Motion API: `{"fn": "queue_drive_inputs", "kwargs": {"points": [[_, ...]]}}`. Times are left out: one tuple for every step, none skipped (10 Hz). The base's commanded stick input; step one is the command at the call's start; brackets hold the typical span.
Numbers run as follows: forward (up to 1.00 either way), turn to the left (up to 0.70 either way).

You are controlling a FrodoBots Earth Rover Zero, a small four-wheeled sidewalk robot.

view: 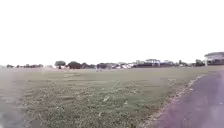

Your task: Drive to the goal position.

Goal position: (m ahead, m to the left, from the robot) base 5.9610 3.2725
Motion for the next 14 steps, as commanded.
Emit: {"fn": "queue_drive_inputs", "kwargs": {"points": [[0.85,0.34],[0.85,0.34],[0.85,0.34],[0.85,0.34],[0.85,0.34],[0.85,0.34],[0.85,0.34],[0.85,0.34],[0.85,0.34],[0.85,0.34],[0.85,0.34],[0.85,0.34],[0.85,0.34],[0.85,0.34]]}}
